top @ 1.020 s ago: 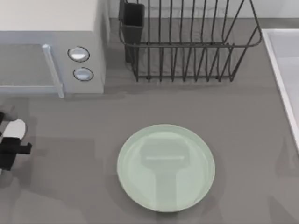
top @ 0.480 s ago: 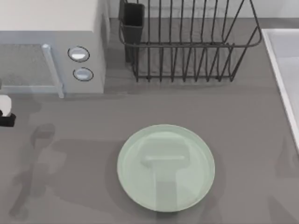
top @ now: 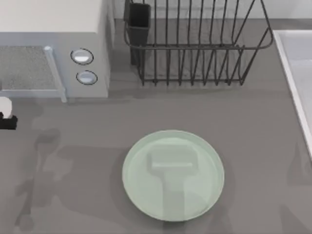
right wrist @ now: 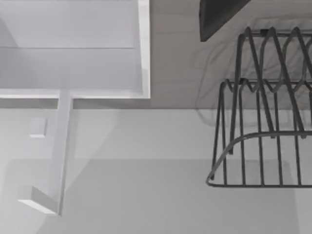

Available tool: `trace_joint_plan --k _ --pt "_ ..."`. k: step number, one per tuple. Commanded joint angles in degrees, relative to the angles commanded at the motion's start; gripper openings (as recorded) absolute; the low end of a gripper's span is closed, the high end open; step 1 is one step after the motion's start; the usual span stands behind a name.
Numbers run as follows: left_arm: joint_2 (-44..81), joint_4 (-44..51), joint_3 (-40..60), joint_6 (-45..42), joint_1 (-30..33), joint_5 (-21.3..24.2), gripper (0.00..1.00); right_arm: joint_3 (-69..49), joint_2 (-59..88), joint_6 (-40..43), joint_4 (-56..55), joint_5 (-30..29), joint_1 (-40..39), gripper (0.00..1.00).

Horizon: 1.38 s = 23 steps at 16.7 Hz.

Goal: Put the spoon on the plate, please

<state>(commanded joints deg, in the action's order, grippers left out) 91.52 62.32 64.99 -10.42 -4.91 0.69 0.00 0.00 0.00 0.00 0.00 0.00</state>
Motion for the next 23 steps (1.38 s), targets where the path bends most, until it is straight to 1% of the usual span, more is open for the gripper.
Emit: trace_joint_plan --k 3,5,7,9,13,18,21,23 --pt "1.91 -0.64 -0.07 6.94 2.98 1.09 0.00 0.00 0.00 0.00 0.00 0.00 0.00 1.00" --pt "3.91 -1.24 0.23 14.76 6.21 2.08 0.00 0.00 0.00 0.00 0.00 0.00 0.00 1.00" --pt "6.40 -1.91 0.96 24.93 10.12 3.13 0.00 0.00 0.00 0.00 0.00 0.00 0.00 1.00" --pt "9.17 -2.53 2.26 37.29 14.55 4.09 0.00 0.00 0.00 0.00 0.00 0.00 0.00 1.00" --pt "14.67 -2.87 6.61 66.17 24.15 5.43 0.00 0.00 0.00 0.00 0.00 0.00 0.00 1.00" --pt "21.36 -0.94 14.04 101.40 35.90 5.60 0.00 0.00 0.00 0.00 0.00 0.00 0.00 1.00" --pt "25.19 0.77 18.84 118.09 42.00 4.65 0.00 0.00 0.00 0.00 0.00 0.00 0.00 1.00" --pt "27.22 1.97 22.01 126.94 45.46 3.45 0.00 0.00 0.00 0.00 0.00 0.00 0.00 1.00"
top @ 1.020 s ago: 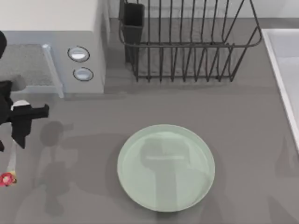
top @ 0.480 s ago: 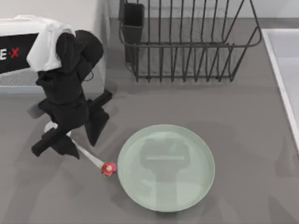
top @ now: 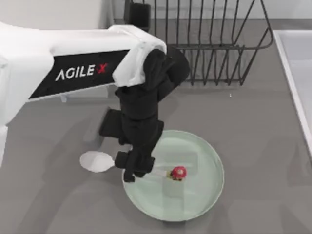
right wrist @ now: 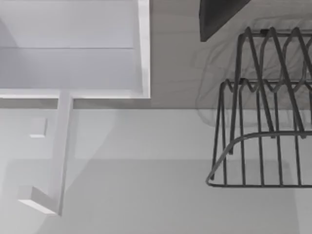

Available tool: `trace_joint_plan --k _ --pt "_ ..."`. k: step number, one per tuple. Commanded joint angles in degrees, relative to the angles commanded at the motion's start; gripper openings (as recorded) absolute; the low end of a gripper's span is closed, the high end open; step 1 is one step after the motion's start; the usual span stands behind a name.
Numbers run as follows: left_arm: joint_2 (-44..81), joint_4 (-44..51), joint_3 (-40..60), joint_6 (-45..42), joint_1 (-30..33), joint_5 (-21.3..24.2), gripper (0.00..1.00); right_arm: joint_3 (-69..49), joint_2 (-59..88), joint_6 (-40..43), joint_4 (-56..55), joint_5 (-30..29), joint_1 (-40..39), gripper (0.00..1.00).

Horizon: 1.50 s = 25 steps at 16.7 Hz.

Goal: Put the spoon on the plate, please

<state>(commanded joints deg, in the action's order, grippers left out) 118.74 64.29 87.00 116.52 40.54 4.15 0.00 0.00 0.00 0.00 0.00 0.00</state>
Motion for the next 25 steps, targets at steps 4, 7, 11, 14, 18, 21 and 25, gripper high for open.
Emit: trace_joint_plan --k 4,7,11,14,18,21,25 --pt "1.89 2.07 6.05 12.97 5.08 -3.15 0.00 0.00 0.00 0.00 0.00 0.00 0.00 1.00" --pt "2.08 2.96 9.20 18.56 7.06 -5.04 0.00 0.00 0.00 0.00 0.00 0.00 0.00 1.00" --pt "2.14 3.19 9.93 19.85 7.49 -5.52 0.00 0.00 0.00 0.00 0.00 0.00 0.00 1.00" --pt "1.97 3.08 9.79 19.69 7.22 -5.43 0.00 0.00 0.00 0.00 0.00 0.00 0.00 1.00" --pt "0.99 4.17 9.45 19.35 8.17 -4.77 0.00 0.00 0.00 0.00 0.00 0.00 0.00 1.00" --pt "-0.72 5.46 8.82 18.49 9.59 -3.88 0.00 0.00 0.00 0.00 0.00 0.00 0.00 1.00" --pt "-3.12 6.74 7.84 17.16 11.64 -2.73 0.00 0.00 0.00 0.00 0.00 0.00 0.00 1.00"
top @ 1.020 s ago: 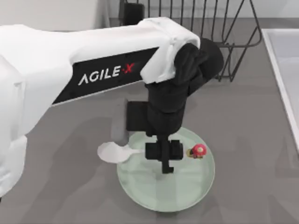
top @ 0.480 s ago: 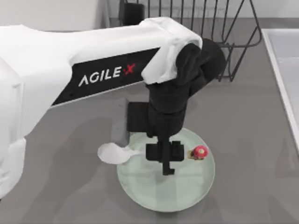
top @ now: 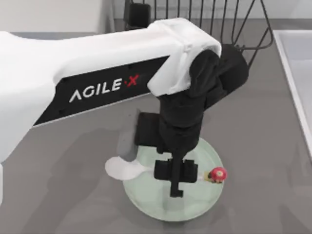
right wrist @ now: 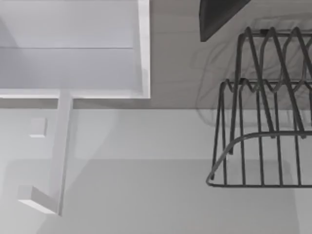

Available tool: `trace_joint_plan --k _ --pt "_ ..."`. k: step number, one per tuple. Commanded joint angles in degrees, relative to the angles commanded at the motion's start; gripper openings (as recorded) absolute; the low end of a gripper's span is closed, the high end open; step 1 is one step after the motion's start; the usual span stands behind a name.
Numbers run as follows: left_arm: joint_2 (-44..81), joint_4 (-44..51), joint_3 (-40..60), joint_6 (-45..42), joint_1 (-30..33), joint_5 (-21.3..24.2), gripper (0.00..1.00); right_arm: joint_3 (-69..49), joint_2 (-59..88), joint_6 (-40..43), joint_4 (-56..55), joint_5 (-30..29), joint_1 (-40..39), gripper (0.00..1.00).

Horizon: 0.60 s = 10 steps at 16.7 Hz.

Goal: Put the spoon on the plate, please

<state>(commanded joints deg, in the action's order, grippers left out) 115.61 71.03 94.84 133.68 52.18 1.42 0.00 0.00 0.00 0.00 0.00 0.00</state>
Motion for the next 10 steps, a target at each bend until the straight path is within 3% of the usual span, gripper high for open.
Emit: trace_joint_plan --k 10 --pt "-0.10 -3.81 -0.92 0.87 0.38 -0.12 0.00 0.00 0.00 0.00 0.00 0.00 0.00 1.00"
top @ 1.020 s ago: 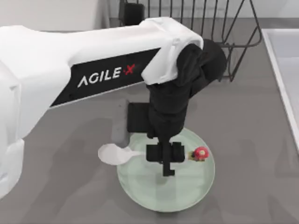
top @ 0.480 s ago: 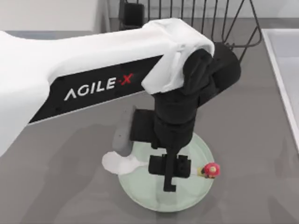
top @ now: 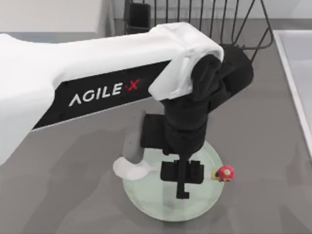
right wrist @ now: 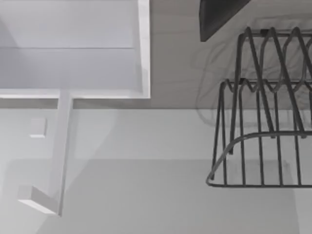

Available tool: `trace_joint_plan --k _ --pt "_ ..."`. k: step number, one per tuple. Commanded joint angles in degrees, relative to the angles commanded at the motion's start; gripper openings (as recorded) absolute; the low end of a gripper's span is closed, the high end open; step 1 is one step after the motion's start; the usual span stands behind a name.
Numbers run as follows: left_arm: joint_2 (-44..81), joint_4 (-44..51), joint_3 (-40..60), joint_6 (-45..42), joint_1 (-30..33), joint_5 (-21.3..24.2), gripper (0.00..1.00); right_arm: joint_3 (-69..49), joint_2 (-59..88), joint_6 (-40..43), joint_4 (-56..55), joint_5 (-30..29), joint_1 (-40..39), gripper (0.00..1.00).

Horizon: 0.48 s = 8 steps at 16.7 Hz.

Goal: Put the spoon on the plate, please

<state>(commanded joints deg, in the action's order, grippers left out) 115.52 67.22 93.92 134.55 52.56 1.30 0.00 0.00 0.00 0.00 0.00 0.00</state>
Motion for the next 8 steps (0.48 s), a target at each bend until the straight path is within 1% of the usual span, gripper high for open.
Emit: trace_joint_plan --k 8 --pt "5.83 -7.30 -1.58 1.73 -3.68 -2.34 0.00 0.00 0.00 0.00 0.00 0.00 0.00 1.00"
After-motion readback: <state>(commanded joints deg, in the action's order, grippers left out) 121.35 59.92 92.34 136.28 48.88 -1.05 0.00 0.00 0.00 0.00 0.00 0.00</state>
